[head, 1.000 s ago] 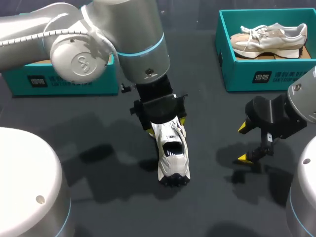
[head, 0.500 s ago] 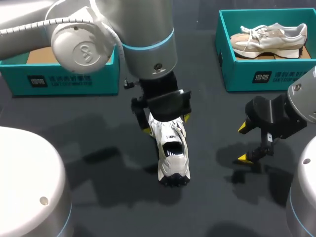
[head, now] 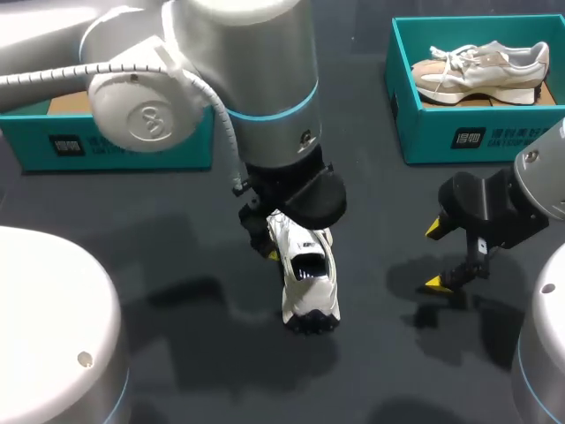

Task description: Take the shoe out of the shoebox, open the shoe tongue, remove and reinsert the insole, then place the shoe into the shoebox

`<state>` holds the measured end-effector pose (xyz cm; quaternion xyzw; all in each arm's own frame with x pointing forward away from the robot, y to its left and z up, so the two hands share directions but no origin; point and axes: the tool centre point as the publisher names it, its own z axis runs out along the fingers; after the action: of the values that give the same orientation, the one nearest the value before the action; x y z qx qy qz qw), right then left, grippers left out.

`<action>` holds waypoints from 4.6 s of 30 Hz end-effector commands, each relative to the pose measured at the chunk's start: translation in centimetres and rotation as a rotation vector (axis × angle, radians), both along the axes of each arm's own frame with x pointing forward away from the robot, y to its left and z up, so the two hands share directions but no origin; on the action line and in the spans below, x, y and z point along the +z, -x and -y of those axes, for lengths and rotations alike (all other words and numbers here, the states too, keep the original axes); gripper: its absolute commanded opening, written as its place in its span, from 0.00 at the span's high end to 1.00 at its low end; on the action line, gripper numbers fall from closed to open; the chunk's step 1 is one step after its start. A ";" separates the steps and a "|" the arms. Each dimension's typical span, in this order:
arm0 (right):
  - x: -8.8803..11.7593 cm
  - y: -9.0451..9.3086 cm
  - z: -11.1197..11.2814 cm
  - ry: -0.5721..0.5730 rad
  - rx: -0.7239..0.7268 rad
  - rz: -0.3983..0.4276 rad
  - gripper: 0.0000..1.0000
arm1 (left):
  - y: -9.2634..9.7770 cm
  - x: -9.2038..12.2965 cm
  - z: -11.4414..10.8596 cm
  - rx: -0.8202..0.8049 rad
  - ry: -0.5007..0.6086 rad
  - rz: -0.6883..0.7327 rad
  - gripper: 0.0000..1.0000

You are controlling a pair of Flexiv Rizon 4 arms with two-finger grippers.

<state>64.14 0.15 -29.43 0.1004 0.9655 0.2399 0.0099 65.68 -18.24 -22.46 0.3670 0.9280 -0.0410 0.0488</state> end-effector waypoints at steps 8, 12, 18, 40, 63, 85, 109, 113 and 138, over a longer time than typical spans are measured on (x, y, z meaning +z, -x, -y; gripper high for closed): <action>0.0 0.2 0.0 0.002 -0.002 0.003 0.00 | 3.0 -1.7 1.0 0.450 -0.061 -0.015 0.00; 0.0 0.2 0.0 0.002 -0.002 0.003 0.00 | 3.2 -1.9 1.2 0.505 -0.101 -0.030 0.00; 0.0 0.2 0.0 0.002 -0.002 0.003 0.00 | 3.2 -1.9 1.2 0.505 -0.101 -0.030 0.00; 0.0 0.2 0.0 0.002 -0.002 0.003 0.00 | 4.1 -8.9 2.6 0.673 -0.052 -0.130 0.00; 0.0 0.2 0.0 0.002 -0.002 0.003 0.00 | 5.8 -13.5 3.5 0.803 -0.062 -0.130 0.00; 0.0 0.2 0.0 0.002 -0.002 0.003 0.00 | 4.9 -15.2 3.1 0.833 -0.110 -0.141 0.73; 0.0 0.2 0.0 0.002 -0.002 0.003 0.00 | 2.9 -7.1 0.3 0.706 -0.089 -0.165 1.00; 0.0 0.2 0.0 0.002 -0.002 0.003 0.00 | 1.0 -3.7 -1.1 0.681 -0.081 -0.157 1.00; 0.0 0.2 0.0 0.002 -0.002 0.003 0.00 | -4.1 4.0 -4.6 0.639 -0.114 -0.094 1.00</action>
<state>64.12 0.14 -29.42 0.1005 0.9655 0.2400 0.0100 69.79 -13.77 -18.59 0.0567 0.9983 0.0128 -0.0050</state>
